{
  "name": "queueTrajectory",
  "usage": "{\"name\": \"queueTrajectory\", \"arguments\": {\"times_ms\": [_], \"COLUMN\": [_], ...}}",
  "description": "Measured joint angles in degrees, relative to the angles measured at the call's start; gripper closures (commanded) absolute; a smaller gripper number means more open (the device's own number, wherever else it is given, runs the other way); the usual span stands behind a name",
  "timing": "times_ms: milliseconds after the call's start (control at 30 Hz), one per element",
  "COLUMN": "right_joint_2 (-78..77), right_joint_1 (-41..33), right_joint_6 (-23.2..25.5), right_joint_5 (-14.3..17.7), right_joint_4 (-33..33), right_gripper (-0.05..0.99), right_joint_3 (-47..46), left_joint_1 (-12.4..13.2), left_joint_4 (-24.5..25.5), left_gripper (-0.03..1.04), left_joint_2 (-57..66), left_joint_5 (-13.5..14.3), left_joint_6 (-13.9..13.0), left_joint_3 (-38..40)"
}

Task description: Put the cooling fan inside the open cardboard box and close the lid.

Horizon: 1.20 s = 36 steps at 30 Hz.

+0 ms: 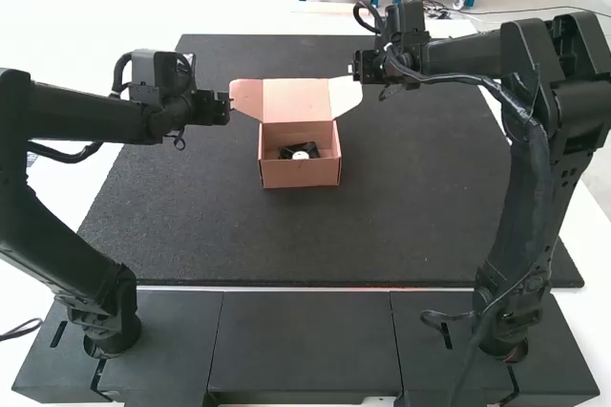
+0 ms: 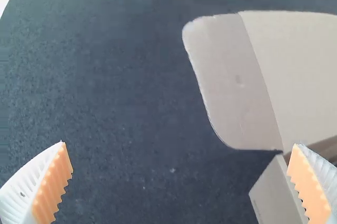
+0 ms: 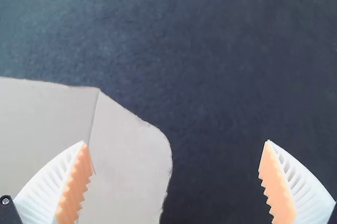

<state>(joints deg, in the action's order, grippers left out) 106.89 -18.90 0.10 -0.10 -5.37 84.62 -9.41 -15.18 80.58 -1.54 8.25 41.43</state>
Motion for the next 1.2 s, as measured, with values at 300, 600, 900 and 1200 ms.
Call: {"name": "queueTrajectory", "arguments": {"times_ms": [300,600,900,1200], "right_joint_2": [7.0,7.7,7.8,7.7], "right_joint_1": [0.1,0.0,0.1,0.1], "right_joint_6": [-0.8,-0.9,-1.0,-1.0], "right_joint_5": [-0.1,-0.1,-1.1,-2.0], "right_joint_4": [0.0,0.1,2.3,2.3], "right_gripper": [0.27,0.32,0.4,0.63], "right_joint_3": [3.6,6.3,6.6,6.5], "left_joint_1": [2.3,3.9,3.9,3.9], "left_joint_4": [0.2,0.1,-0.1,0.0], "left_gripper": [0.04,0.04,0.04,0.04], "left_joint_2": [0.0,0.0,0.0,0.0], "left_joint_5": [0.0,-0.2,-0.2,-0.2], "left_joint_6": [0.0,0.0,0.0,0.0], "left_joint_3": [0.3,0.3,0.3,0.3]}}
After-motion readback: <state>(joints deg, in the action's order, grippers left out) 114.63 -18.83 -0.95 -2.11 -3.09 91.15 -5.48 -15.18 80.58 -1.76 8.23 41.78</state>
